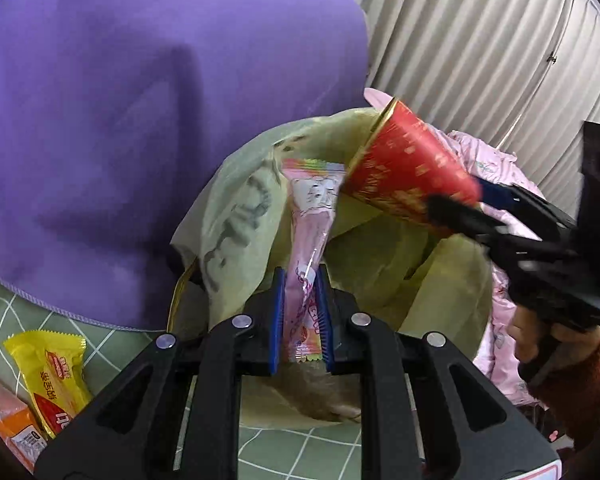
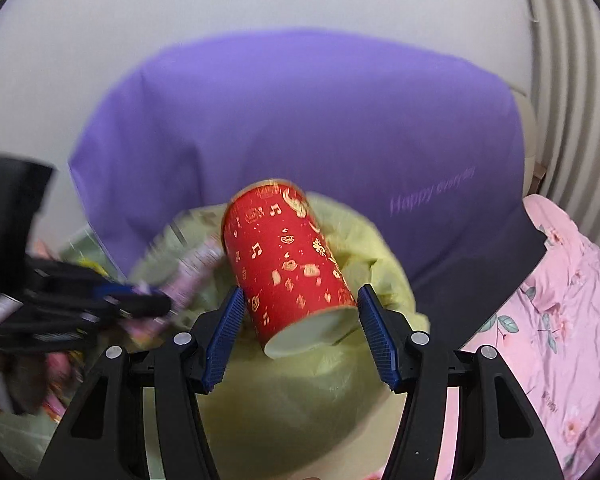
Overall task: Collect trash
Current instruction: 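Carry the pink candy and red cup into the yellow bag and release both, then move both tools back to the remaining trash on the table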
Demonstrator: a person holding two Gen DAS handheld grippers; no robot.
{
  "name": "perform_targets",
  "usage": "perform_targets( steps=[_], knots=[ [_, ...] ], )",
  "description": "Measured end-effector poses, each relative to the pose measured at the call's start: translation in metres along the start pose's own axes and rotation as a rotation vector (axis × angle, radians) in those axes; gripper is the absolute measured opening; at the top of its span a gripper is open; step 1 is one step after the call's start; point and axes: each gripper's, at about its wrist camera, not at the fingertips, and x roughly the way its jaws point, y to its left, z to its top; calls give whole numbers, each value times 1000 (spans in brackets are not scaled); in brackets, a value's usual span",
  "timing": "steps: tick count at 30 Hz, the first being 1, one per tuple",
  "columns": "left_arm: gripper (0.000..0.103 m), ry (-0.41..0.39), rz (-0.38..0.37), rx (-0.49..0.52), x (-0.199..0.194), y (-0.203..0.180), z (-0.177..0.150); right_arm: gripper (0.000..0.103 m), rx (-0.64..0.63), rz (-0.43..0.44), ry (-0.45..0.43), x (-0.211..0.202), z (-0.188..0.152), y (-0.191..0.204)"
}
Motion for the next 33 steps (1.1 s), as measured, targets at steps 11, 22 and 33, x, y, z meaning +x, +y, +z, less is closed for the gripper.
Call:
perform_targets(
  steps=[11, 22, 33],
  knots=[
    [15, -11, -15, 25, 11, -10, 7, 55, -54, -29, 63, 5, -14, -2],
    [45, -79, -128, -15, -29, -4, -20, 64, -14, -4, 27, -20, -21, -2],
    [49, -266, 189, -125, -113, 12, -97, 64, -22, 7, -53, -43, -14, 36]
  ],
)
